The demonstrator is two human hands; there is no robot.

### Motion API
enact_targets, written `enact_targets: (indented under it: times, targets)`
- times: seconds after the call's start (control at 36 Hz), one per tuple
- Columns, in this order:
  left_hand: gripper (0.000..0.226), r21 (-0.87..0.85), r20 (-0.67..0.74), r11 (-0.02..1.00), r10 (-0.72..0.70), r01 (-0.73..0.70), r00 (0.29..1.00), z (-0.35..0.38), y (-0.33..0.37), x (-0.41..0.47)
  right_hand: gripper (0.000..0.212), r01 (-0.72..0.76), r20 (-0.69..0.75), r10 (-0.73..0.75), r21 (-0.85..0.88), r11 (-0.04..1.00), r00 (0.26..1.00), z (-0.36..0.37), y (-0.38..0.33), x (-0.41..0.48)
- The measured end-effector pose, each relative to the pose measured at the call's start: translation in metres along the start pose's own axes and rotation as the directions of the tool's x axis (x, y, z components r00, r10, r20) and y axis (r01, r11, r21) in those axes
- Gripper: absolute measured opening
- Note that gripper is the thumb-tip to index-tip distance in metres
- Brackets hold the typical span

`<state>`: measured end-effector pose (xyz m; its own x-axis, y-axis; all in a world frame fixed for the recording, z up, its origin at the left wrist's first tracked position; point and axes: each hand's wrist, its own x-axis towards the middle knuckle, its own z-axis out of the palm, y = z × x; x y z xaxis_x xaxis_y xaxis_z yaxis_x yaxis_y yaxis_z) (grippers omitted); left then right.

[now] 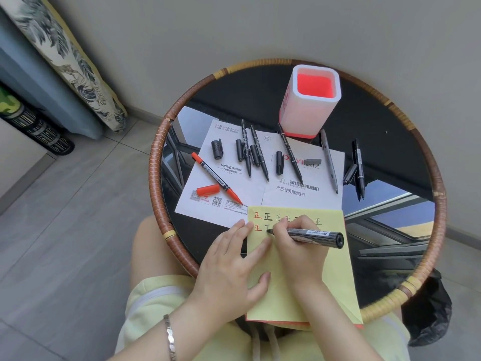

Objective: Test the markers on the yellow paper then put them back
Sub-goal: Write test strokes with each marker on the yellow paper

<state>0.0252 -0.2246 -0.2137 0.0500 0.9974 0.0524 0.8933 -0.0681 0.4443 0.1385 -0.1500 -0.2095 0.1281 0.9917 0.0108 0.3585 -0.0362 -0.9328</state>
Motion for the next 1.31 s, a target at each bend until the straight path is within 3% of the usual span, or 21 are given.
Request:
enact_targets:
  times: [0.19,0.36,0.47,0.56,0.72,0.97,1.19,1.31]
  targets:
    - [0.052,0.007,0.011,1.000,-0.008,0.008,1.000,-0.0008,0.0001,-0.0004,0.041,-0.014,-0.024,0.014,0.010,1.000,1.000,-0.0012,0.0003,0.0013]
    - [0.051,0.008,-0.004,1.000,0.003,-0.003,1.000,-0.0009,-0.0001,0.0000,0.027,0.005,-0.033,-0.004,0.027,1.000,0.999,0.0012,-0.0033,-0.0002]
    - [0.051,0.006,-0.007,1.000,0.003,-0.003,1.000,-0.0008,0.0001,0.0000,0.035,0.021,-0.050,-0.019,0.028,0.999,0.999,0.0006,-0.0026,-0.0001]
    - [0.051,0.004,-0.014,1.000,0.009,-0.008,1.000,-0.0001,-0.0003,-0.0005,0.029,0.019,-0.051,-0.016,0.063,0.998,0.999,-0.0005,-0.0047,0.0006]
    - [0.051,0.003,-0.018,1.000,0.005,-0.005,1.000,0.0001,-0.0002,0.0004,0.039,0.009,0.035,-0.010,0.024,1.000,0.999,-0.0004,-0.0013,0.0014]
    - [0.050,0.000,-0.016,1.000,0.003,-0.003,1.000,0.0005,-0.0002,0.0003,0.032,-0.017,0.025,0.016,0.023,1.000,1.000,-0.0001,-0.0020,0.0010]
    - [0.049,-0.005,-0.017,1.000,0.009,-0.009,1.000,0.0004,-0.0006,0.0008,0.039,0.000,0.020,0.000,-0.013,1.000,1.000,0.0002,-0.0032,-0.0014]
    - [0.050,-0.002,-0.013,1.000,0.008,-0.008,1.000,0.0002,-0.0001,0.0002,0.029,0.013,-0.044,-0.013,0.001,1.000,0.999,0.0018,-0.0045,-0.0016]
